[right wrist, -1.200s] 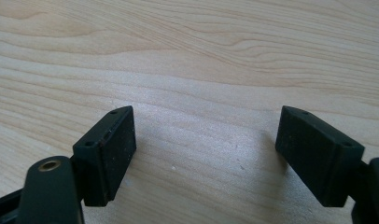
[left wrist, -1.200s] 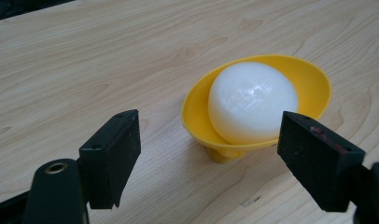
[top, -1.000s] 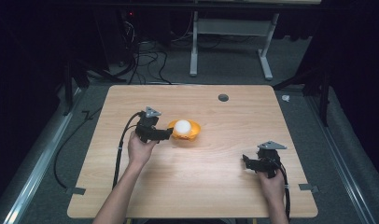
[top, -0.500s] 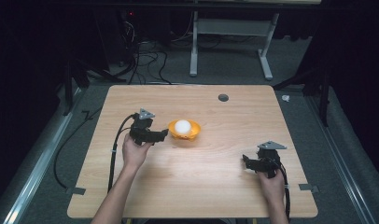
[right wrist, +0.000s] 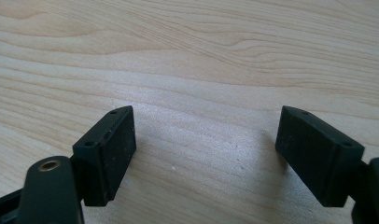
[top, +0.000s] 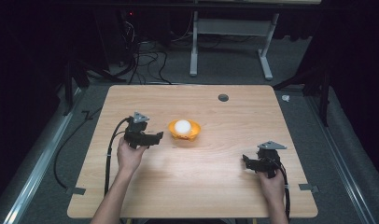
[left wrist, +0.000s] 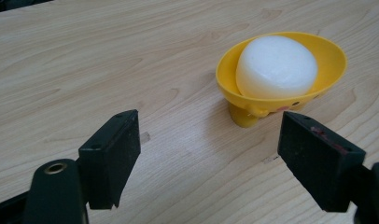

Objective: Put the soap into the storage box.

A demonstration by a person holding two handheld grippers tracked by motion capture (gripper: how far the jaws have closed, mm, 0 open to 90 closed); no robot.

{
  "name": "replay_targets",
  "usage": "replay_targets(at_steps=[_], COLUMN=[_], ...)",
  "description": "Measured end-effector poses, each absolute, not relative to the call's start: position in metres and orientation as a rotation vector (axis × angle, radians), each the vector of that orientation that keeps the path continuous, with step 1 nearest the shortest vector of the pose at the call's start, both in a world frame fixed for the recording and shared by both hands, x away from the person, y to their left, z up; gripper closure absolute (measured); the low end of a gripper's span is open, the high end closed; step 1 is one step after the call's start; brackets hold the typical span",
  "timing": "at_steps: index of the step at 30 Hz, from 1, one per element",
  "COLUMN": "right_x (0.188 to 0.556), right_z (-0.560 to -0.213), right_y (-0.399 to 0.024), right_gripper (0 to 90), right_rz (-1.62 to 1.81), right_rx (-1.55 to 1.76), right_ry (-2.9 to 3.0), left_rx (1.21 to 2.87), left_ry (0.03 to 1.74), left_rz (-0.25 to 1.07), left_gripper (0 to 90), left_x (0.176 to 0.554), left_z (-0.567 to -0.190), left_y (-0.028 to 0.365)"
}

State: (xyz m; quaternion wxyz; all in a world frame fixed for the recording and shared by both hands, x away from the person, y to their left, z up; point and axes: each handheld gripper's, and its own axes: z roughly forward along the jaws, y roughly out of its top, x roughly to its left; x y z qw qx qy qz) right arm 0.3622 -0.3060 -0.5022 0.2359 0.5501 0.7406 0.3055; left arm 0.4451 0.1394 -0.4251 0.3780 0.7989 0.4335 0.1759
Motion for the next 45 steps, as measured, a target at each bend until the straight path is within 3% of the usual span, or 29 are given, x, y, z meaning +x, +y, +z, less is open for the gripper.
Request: replay_targets(at_steps=[45], right_x=[0.362], right_z=[-0.502], right_y=[-0.306], right_gripper=[21.1], right_rz=[0.837], right_rx=[1.509], right_ry=[2.031], left_rx=[1.927], left_ry=[1.243], left_rz=[0.422], left_gripper=[22.0], left_x=[0.41], left_z=[-0.441], left_y=[0.189])
